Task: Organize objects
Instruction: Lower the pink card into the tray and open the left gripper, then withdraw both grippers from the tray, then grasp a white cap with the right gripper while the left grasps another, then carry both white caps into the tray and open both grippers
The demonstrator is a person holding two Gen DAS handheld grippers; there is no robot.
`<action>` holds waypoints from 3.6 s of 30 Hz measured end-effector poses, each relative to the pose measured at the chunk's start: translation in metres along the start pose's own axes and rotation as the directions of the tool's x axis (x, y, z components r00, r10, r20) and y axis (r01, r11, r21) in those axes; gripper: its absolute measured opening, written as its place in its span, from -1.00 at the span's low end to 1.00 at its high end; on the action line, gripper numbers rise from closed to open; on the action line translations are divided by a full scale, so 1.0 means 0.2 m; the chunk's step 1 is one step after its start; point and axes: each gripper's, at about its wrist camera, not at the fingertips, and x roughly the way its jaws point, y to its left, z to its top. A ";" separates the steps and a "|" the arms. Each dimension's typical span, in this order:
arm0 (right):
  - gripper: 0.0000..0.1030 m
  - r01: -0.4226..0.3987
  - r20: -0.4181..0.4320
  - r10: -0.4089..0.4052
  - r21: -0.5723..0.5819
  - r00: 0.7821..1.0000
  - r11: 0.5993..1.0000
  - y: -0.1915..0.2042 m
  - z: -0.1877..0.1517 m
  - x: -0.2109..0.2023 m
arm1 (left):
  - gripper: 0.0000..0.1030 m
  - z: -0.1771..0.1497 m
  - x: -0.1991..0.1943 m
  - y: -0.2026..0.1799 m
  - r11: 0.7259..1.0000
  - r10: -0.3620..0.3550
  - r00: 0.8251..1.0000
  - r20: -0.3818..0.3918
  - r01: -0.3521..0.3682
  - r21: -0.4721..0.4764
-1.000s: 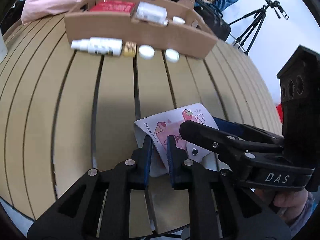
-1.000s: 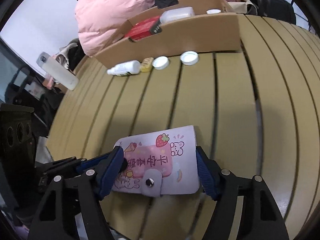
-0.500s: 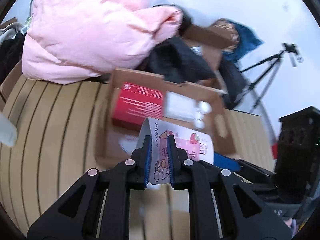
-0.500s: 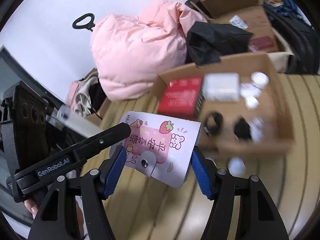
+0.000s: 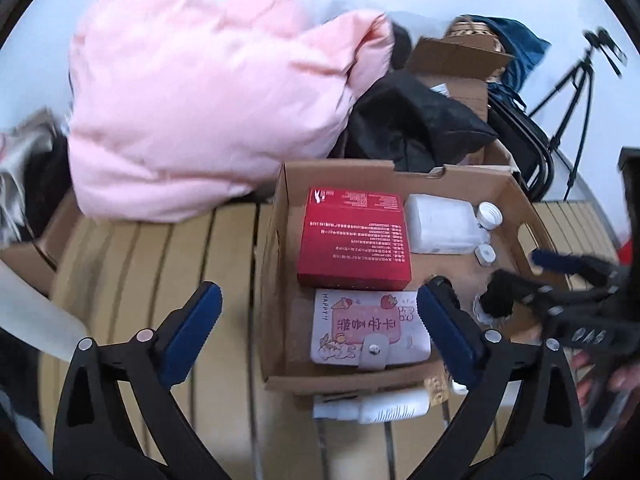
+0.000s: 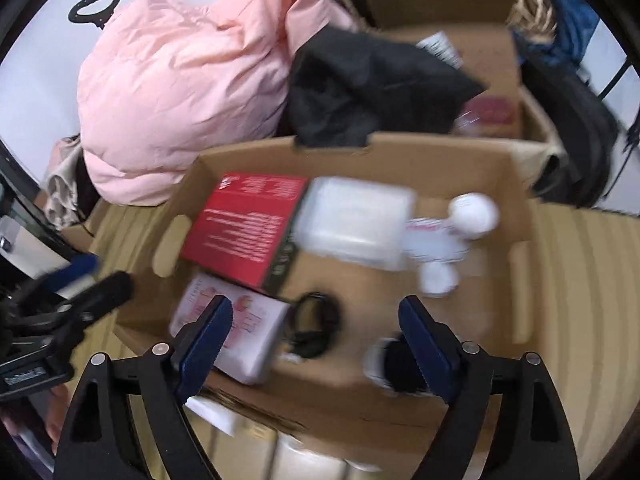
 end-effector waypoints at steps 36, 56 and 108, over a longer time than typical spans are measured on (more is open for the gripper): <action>0.71 0.077 0.143 -0.062 -0.101 0.988 0.992 0.14 -1.50 -1.31 | 1.00 -1.15 -1.28 -0.25 0.997 -0.013 0.998 0.069 0.019 -0.080; 0.35 -0.012 0.182 0.026 -0.076 0.983 0.997 0.07 -1.14 -0.85 | 1.00 -0.82 -0.75 -0.23 0.987 -0.139 0.974 0.181 0.150 -0.049; -0.90 -0.079 0.178 0.060 0.102 0.982 0.992 -0.29 -0.88 -0.31 | -0.24 -0.73 -0.01 -0.47 0.980 -0.189 0.976 -0.105 0.180 -0.086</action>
